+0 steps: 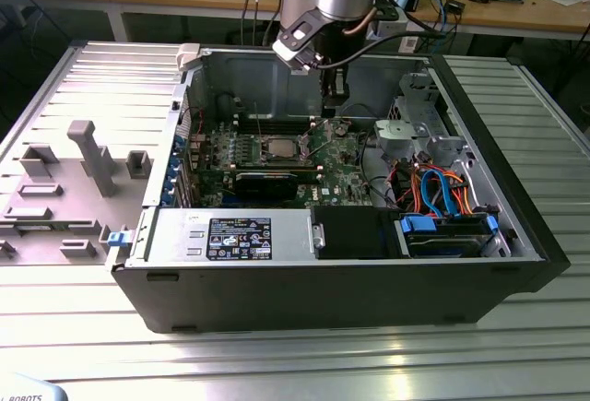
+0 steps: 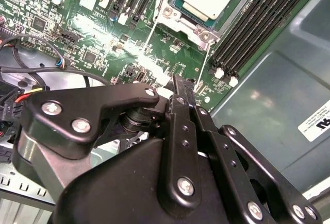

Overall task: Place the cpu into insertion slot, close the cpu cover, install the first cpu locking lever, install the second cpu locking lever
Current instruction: 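Close the cpu cover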

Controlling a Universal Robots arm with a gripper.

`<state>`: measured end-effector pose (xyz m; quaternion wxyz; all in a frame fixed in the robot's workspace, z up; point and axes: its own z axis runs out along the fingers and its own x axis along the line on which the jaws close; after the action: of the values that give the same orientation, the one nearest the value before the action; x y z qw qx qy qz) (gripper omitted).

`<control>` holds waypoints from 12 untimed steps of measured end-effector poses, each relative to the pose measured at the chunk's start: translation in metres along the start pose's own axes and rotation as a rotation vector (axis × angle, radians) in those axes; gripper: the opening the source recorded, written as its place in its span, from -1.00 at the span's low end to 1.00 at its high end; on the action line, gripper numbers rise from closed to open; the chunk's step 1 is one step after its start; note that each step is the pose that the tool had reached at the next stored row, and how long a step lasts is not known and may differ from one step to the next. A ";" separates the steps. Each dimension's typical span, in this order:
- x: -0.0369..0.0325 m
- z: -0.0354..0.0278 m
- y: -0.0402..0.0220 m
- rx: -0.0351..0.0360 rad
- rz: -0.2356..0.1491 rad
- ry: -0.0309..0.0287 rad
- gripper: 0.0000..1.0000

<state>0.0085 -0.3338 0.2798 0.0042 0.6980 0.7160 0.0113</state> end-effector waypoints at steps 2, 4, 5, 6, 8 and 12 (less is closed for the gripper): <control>0.0000 0.0002 0.0004 0.0000 0.000 0.0000 -0.79; 0.0000 0.0005 0.0007 0.0000 0.000 0.0001 -0.79; 0.0000 0.0007 0.0008 0.0000 0.000 0.0001 -0.79; 0.0000 0.0008 0.0009 0.0000 0.000 0.0001 -0.79; 0.0000 0.0018 0.0015 0.0000 0.000 0.0003 -0.79; -0.0002 0.0061 0.0070 0.0005 0.000 0.0001 -0.79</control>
<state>0.0156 -0.3338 0.2739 0.0040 0.6980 0.7160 0.0111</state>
